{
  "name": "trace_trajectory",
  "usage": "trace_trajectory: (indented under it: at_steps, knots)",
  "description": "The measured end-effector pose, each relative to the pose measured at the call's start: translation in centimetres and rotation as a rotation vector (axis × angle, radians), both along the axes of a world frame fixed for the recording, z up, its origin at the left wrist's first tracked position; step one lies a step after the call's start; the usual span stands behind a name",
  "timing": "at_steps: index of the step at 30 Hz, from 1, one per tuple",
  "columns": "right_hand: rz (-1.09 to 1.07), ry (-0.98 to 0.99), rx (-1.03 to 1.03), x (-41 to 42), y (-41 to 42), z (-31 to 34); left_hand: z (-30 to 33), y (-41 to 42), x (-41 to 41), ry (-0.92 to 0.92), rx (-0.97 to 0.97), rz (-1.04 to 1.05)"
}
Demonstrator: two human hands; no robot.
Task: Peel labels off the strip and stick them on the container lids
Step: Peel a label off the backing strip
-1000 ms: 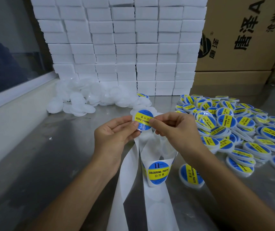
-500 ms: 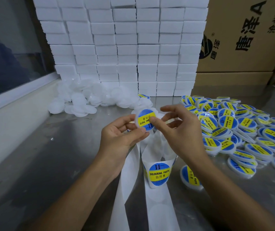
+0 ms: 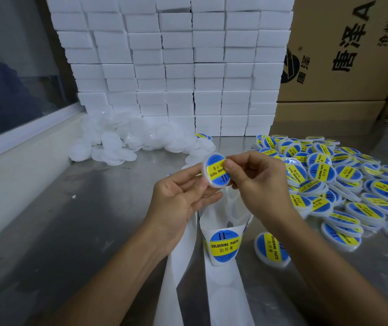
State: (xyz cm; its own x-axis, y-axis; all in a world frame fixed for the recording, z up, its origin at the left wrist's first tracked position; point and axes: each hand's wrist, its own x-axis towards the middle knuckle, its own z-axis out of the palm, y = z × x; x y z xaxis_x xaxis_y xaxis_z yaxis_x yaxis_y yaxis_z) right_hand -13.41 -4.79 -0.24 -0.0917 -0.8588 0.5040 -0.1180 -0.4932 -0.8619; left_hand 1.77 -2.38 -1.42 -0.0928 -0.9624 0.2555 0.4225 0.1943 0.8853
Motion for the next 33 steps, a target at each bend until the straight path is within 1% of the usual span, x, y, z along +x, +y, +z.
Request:
trace_trajectory:
  at_steps: [2,5,6,10,13,16,18,20,23,28,30,33]
  knots:
    - [-0.016,0.023,-0.007,0.2,0.1,0.0,0.1,0.0,-0.1,0.001,-0.010,0.012]
    - [-0.050,0.116,0.051,0.9,0.5,-0.2,0.0,0.0,0.2,-0.036,-0.011,0.016]
    - [-0.070,0.117,0.056,1.0,0.5,-0.1,-0.1,0.0,0.2,-0.056,-0.012,0.016]
    - [-0.083,0.014,0.000,0.4,0.2,-0.1,-0.1,0.1,0.2,-0.115,-0.032,0.008]
    - [-0.112,0.072,0.011,0.7,0.5,-0.1,0.0,0.1,0.2,-0.137,-0.032,0.030]
    - [-0.195,0.163,0.044,1.2,1.0,-0.2,0.0,0.1,0.2,-0.165,-0.027,0.047]
    - [-0.199,0.151,0.009,1.0,0.8,-0.4,0.1,0.1,0.2,-0.188,-0.039,0.050]
    - [-0.158,0.106,-0.028,0.8,0.4,-0.4,0.2,0.3,0.2,-0.193,-0.052,0.045]
    - [-0.071,0.046,-0.025,0.5,0.1,-0.4,0.3,0.3,0.1,-0.177,-0.068,0.067]
    - [0.193,0.096,0.048,0.3,0.2,-0.1,0.8,0.0,0.6,-0.027,0.003,0.134]
    - [0.253,0.082,0.104,0.1,0.3,0.0,0.8,-0.1,0.9,-0.037,0.014,0.146]
    - [0.265,-0.029,0.135,-0.1,0.3,0.4,0.7,-0.1,0.8,-0.104,0.008,0.131]
